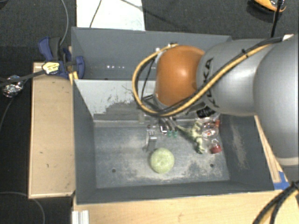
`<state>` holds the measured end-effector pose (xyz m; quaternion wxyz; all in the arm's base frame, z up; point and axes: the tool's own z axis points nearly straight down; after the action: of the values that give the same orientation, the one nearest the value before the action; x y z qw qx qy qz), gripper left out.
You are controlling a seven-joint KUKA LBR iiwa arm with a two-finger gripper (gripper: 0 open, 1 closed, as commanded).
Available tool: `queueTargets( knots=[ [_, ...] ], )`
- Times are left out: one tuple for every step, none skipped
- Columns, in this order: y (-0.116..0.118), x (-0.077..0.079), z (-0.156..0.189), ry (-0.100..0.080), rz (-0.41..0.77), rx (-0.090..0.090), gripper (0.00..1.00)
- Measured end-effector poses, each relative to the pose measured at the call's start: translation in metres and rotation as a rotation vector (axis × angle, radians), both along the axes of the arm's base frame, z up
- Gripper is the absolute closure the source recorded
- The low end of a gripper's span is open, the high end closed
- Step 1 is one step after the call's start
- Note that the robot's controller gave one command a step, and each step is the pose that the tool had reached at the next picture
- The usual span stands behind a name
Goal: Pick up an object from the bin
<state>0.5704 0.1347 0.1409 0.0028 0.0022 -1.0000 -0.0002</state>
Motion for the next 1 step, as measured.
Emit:
queueTargets(
  knots=[
    [-0.0005, 0.0020, 0.0045, -0.008, -0.003, 0.001, 0.00]
  ],
)
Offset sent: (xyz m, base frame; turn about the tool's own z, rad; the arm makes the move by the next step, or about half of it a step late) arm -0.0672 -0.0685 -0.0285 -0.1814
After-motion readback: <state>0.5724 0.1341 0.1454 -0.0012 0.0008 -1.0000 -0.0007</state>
